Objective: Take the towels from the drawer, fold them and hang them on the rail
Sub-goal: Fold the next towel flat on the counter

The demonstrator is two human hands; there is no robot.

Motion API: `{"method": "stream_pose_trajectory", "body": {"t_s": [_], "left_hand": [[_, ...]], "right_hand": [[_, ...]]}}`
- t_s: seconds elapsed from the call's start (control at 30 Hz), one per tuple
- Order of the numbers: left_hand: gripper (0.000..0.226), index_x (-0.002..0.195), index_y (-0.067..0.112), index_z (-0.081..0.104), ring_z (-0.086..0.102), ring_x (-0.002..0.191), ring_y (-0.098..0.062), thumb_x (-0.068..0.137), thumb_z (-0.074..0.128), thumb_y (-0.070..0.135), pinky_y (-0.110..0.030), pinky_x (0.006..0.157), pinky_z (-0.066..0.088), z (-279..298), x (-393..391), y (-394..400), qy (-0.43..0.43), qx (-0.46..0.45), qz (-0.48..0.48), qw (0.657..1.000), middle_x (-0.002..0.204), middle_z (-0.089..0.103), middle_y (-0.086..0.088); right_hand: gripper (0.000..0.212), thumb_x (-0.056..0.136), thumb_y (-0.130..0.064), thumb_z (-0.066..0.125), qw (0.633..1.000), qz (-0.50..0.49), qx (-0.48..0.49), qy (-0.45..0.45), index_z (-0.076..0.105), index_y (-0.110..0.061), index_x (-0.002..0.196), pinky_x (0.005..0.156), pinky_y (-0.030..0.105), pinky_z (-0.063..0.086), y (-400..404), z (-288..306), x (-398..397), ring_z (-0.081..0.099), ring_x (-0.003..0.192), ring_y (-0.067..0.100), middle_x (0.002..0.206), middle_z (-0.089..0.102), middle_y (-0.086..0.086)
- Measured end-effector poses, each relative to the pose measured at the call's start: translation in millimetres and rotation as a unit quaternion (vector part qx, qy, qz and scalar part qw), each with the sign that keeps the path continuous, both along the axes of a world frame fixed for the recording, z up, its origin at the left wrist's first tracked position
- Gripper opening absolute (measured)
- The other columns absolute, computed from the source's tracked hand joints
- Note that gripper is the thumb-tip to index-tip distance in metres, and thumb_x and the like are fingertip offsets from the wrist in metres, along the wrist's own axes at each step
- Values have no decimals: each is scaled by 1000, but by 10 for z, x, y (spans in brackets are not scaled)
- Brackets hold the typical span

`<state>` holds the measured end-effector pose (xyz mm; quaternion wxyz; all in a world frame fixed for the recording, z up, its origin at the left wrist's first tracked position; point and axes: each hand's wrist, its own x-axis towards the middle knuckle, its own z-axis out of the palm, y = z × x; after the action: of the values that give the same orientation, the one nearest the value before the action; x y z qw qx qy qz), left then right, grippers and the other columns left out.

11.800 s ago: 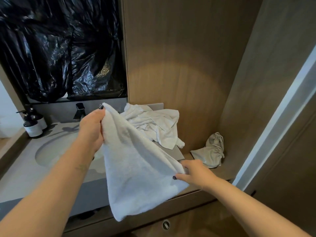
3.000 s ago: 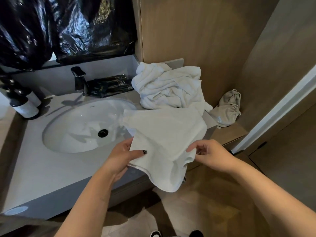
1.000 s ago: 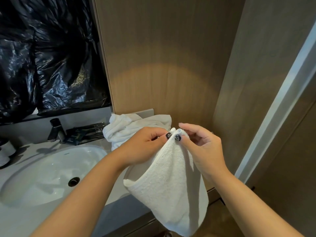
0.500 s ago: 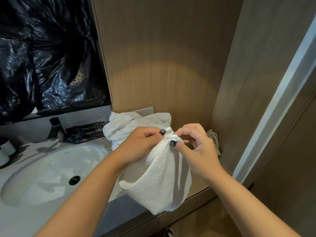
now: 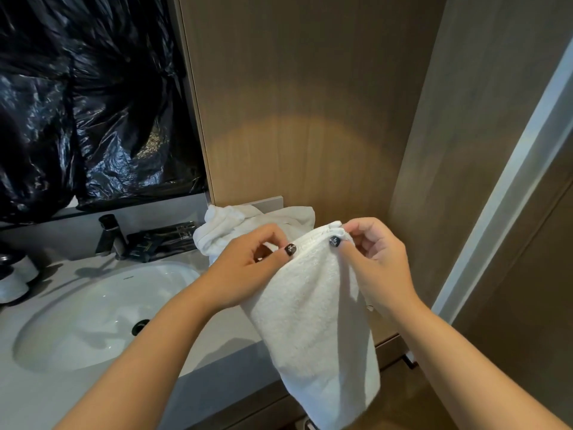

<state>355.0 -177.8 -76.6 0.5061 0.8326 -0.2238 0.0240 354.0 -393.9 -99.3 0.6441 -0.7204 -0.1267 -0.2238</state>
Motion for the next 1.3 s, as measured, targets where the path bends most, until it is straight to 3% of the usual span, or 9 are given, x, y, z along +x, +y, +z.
{"method": "stream_pose_trajectory", "body": {"t_s": [0.13,0.3,0.57,0.7,0.83,0.9,1.03,1.13,1.3], "left_hand": [[52,81,16,71,56,85,-18,80,53,65,-36,82,46,-130,-25,117,13,118,-58,991,89,59,0],[50,91,30,70,57,87,-9,70,65,74,-32,80,53,-260,0,170,28,305,-46,951,91,60,12],[37,75,5,60,53,65,-11,73,85,33,-31,59,47,18,271,-65,-52,101,101,988,76,62,-11],[33,80,21,49,48,62,-7,78,82,22,-15,55,42,-51,292,-67,-38,8,128,991,73,54,3],[44,114,31,58,70,91,-28,81,79,10,-50,83,58,-181,199,-2,41,-154,93,983,96,74,-3],[46,116,31,61,69,96,-26,80,80,9,-50,86,58,-226,157,-16,36,-171,100,980,100,74,1],[42,114,17,61,68,81,0,80,77,-2,-22,72,58,-257,87,-117,3,-161,94,982,92,72,23],[39,111,12,62,69,80,1,79,76,-5,-16,68,55,-239,59,-122,-18,-176,113,978,90,74,18],[39,105,24,64,69,80,-2,77,81,2,-23,71,59,-336,33,119,-35,-218,186,957,90,75,14]], "right_hand": [[17,87,-5,68,999,-34,-11,-12,66,-21,93,71,16,53,-80,14,21,63,80,4,87,67,-13],[15,88,-10,70,997,-71,-35,-3,67,-23,94,67,12,50,-338,-104,86,63,80,2,87,67,-16],[49,89,-1,66,995,-28,40,82,51,-29,127,70,11,50,-460,-273,221,59,71,-5,91,63,-5],[39,91,-6,64,991,-42,-95,83,61,-31,121,83,20,52,-483,-198,244,60,97,6,110,64,-5],[35,92,-5,62,990,13,-130,56,63,-37,107,81,20,47,-515,-64,227,59,98,9,112,62,-6],[32,92,-7,61,984,43,-170,40,63,-34,109,86,19,45,-520,32,225,57,104,4,114,60,-10],[53,85,-45,68,898,92,-430,19,51,-32,134,90,15,41,-357,294,263,49,111,-5,124,52,-20],[28,91,-50,58,824,103,-557,-12,57,-25,105,77,34,48,-103,400,308,57,93,10,104,62,-14],[17,101,-37,47,833,118,-535,-79,44,-29,86,58,34,36,228,412,393,50,72,14,82,51,-11]]}}
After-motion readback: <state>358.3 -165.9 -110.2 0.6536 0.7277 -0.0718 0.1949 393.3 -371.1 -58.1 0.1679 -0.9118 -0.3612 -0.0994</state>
